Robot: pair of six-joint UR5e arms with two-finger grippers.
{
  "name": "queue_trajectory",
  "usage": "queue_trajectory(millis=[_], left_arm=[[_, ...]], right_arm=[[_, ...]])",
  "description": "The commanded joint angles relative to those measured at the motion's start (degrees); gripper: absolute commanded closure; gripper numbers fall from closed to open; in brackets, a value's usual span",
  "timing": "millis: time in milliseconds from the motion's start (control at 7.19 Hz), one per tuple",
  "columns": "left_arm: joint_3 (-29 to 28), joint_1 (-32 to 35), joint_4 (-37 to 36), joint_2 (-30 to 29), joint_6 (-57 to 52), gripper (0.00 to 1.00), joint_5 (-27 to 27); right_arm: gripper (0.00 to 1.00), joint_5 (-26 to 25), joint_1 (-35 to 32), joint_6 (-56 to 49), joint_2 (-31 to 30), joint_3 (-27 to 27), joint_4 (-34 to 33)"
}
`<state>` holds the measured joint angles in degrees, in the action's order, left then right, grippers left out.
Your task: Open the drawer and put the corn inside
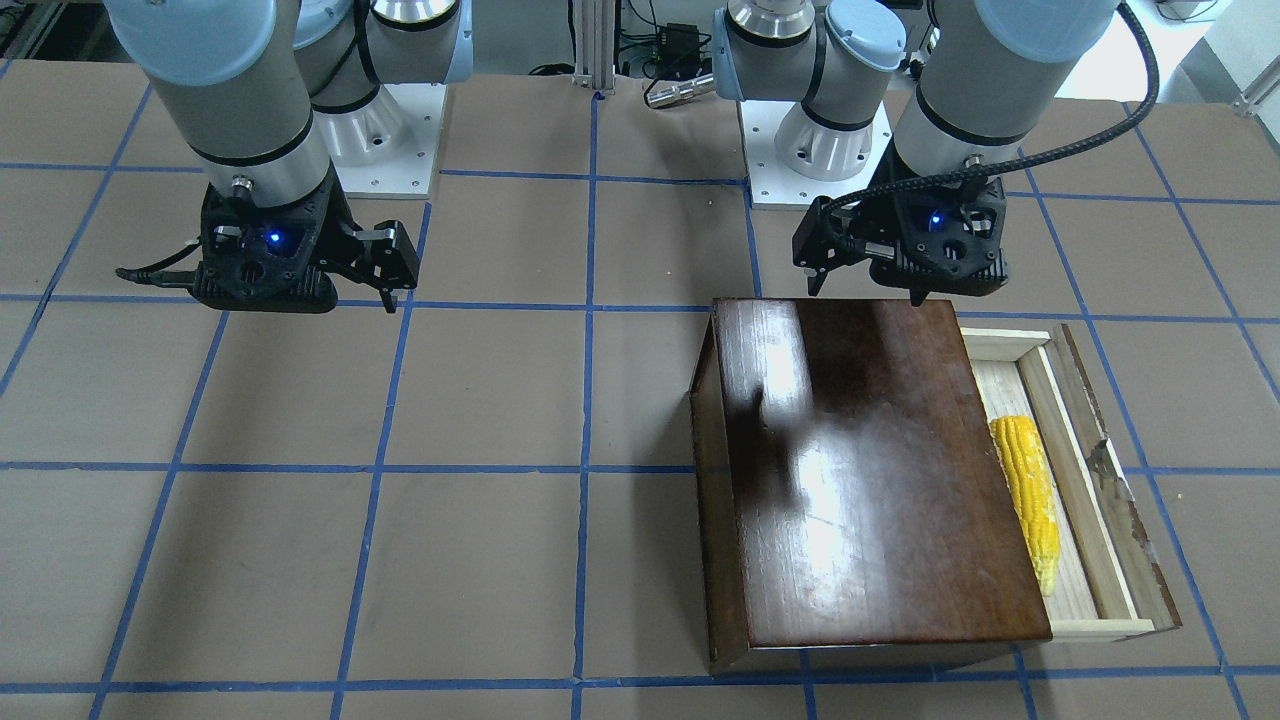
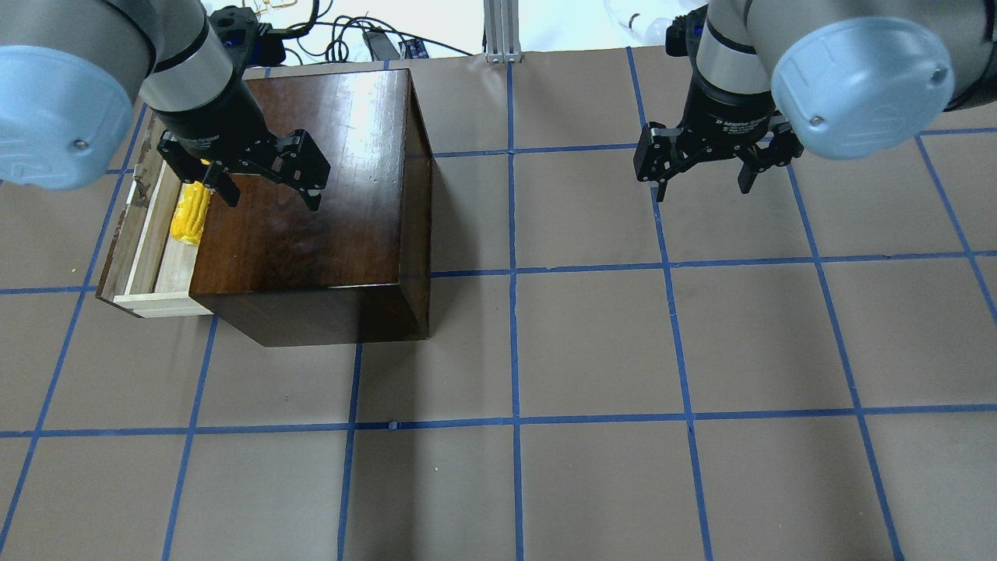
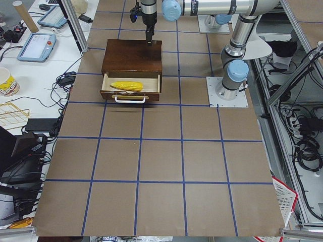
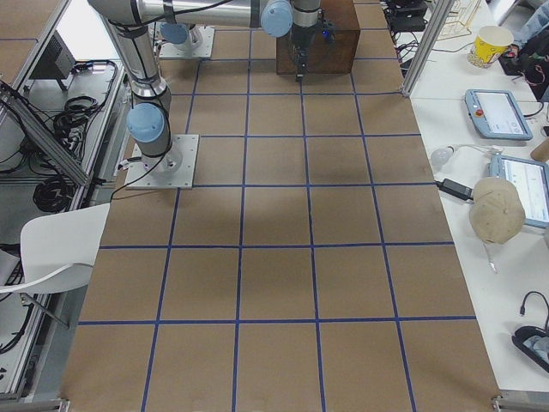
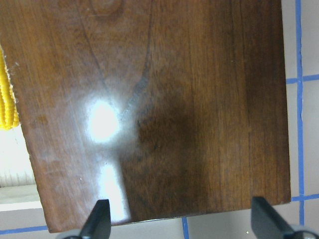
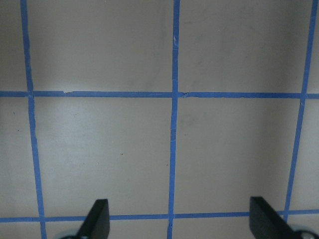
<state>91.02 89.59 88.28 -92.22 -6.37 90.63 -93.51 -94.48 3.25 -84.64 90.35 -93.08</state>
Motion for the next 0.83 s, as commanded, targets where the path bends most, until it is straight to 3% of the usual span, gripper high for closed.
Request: queue_trajectory(millis=[0,695], left_arm=[[0.03,-0.03,0.05,0.29,0.04,0.0,-0.19],[0.12,-0.12,0.05,0.47,1.45,0.0,-0.19]], right_arm=[[0.0,0.0,0.0,0.0,0.0,0.0,0.0],[0.0,0.0,0.0,0.0,0.0,0.0,-0.09]])
